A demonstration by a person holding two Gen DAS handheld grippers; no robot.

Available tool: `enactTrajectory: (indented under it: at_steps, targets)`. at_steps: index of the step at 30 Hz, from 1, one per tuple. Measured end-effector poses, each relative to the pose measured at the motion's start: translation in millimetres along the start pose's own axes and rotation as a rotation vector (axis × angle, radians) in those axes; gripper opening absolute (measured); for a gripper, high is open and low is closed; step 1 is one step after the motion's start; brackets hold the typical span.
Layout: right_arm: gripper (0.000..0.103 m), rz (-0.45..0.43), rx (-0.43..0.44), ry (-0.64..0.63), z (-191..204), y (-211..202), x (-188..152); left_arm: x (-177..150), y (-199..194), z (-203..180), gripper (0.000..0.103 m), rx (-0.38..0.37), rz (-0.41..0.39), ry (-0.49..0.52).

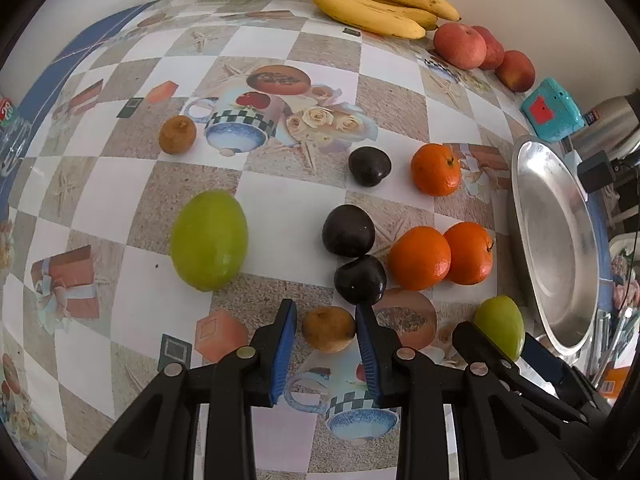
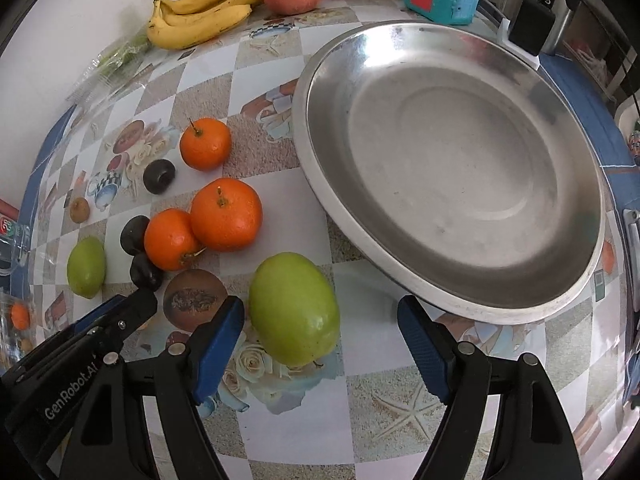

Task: Organize fruits
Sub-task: 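Close the left gripper around the brown kiwi, then close the right gripper around the green pear and lift it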

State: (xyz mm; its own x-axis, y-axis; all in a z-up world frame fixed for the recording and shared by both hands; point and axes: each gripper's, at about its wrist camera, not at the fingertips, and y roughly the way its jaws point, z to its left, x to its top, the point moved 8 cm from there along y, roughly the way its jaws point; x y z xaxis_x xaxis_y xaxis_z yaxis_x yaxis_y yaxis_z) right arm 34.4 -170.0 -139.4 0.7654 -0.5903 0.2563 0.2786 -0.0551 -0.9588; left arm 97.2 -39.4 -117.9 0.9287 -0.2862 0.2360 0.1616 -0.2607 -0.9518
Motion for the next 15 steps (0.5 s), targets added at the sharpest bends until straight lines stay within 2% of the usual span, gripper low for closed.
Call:
enactTrajectory:
  at_steps: [5, 8, 12, 15]
  targets:
    - [0.085, -0.040, 0.004, 0.051, -0.4, 0.1, 1.0, -0.4, -0.5, 2.1, 0.033, 0.002, 0.000, -0.005]
    - [0.085, -0.076, -0.007, 0.040, -0.3, -1.0, -2.7, -0.9, -1.2, 1.9, 0.033, -0.001, 0.000, -0.008]
    - [0.085, -0.033, -0.055, -0.015, 0.6, 0.8, -3.6, -0.9, -0.9, 1.5, 0.033, -0.005, 0.001, -0.013]
    - [0.085, -0.021, -0.046, -0.015, 1.9, 0.5, -3.6, -1.1, -0.4, 1.2, 0.033, -0.003, 0.001, -0.011]
